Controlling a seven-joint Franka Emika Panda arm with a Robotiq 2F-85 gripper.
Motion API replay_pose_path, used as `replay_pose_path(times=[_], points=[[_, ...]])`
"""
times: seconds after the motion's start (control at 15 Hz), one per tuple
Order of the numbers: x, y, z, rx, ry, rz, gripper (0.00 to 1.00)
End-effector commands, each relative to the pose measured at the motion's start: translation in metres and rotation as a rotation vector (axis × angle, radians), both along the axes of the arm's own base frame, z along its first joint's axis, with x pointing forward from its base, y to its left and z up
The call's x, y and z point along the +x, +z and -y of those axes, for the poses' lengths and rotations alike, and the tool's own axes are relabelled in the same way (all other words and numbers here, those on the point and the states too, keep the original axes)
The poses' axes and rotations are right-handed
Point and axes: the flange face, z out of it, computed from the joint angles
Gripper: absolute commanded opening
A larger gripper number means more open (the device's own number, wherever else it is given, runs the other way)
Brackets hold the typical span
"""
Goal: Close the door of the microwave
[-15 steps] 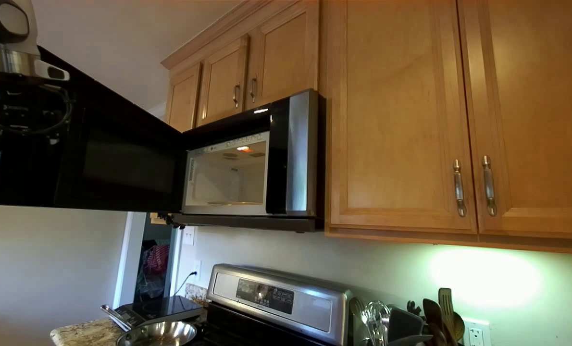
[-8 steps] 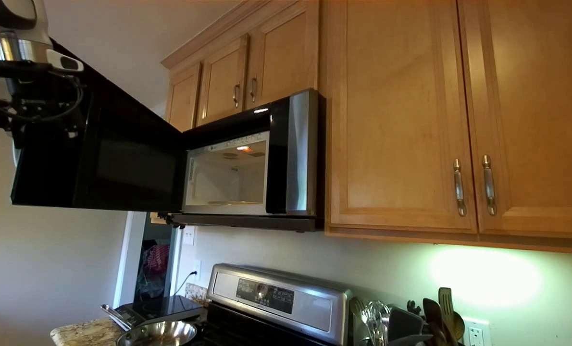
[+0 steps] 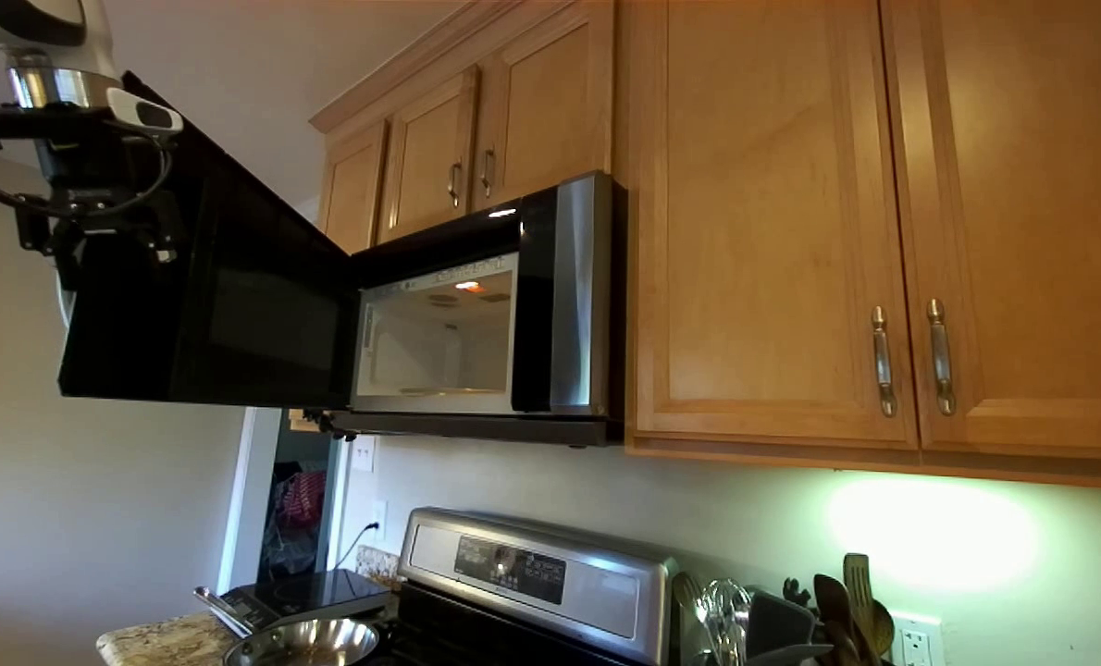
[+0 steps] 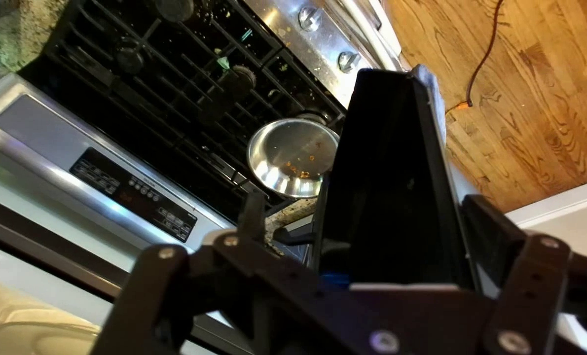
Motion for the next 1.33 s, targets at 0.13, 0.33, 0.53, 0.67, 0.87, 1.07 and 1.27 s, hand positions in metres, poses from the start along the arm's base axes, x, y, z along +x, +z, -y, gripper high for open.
replay_pose_path(times=[0.13, 0.33, 0.53, 0.67, 0.87, 1.07, 1.27], points=[[0.003, -0.003, 0.020, -0.056, -0.122, -0.003, 1.00], [0.010, -0.002, 0.033, -0.067, -0.213, 0.035, 1.00], [0.020, 0.002, 0.041, -0.077, -0.302, 0.089, 1.00], [0.021, 0.005, 0.049, -0.091, -0.345, 0.111, 1.00], [0.020, 0.008, 0.063, -0.137, -0.408, 0.126, 1.00], [0.014, 0.007, 0.067, -0.168, -0.444, 0.091, 1.00], [0.002, 0.000, 0.061, -0.182, -0.441, 0.018, 1.00]])
